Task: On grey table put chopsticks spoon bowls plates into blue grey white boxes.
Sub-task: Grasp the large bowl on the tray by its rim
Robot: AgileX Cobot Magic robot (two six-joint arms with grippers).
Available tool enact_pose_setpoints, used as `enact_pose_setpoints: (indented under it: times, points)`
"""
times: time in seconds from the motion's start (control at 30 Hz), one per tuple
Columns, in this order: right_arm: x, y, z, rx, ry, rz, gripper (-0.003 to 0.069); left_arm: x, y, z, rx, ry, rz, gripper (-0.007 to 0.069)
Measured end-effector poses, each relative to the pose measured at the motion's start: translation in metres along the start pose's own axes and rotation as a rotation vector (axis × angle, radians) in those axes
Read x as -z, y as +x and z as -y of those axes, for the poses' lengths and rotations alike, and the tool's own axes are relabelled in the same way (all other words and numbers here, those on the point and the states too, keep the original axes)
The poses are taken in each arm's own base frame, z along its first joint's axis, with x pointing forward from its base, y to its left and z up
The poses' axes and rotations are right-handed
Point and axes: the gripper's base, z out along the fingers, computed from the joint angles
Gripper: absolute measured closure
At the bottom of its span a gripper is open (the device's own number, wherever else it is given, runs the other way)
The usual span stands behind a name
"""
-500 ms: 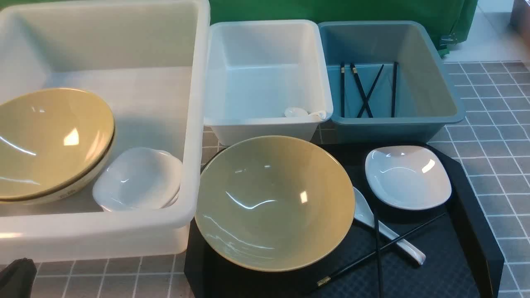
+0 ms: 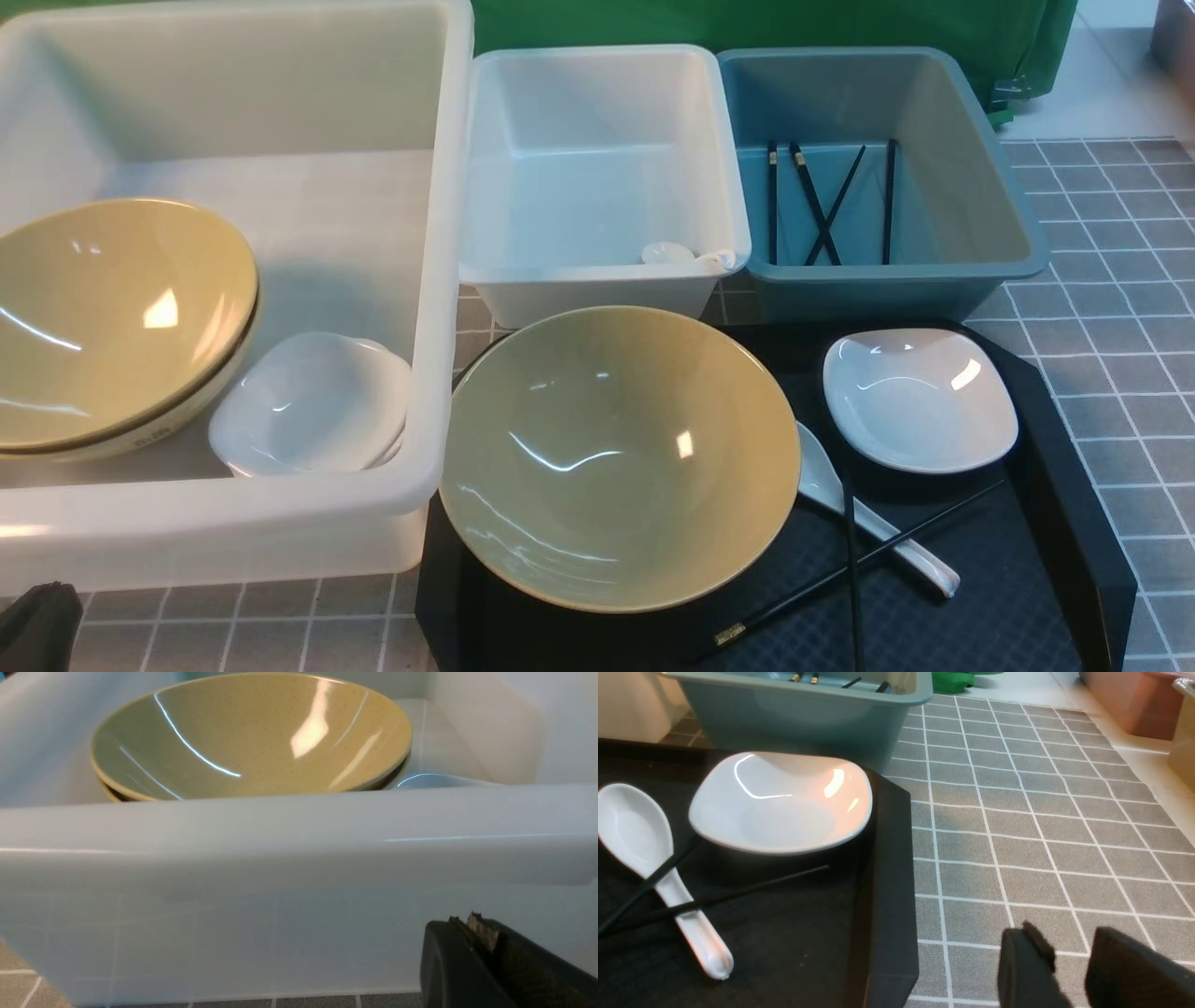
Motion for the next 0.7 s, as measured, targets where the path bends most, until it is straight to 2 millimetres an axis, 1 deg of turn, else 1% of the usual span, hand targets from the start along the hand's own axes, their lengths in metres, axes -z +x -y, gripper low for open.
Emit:
enact_pose_setpoints:
  times: [0.7]
  points:
    - [0.0,0.0,0.0,0.0,0.0,0.0,0.0421,0.0,0.0,-0.0002,-0.007,-0.002,0.0,0.0633]
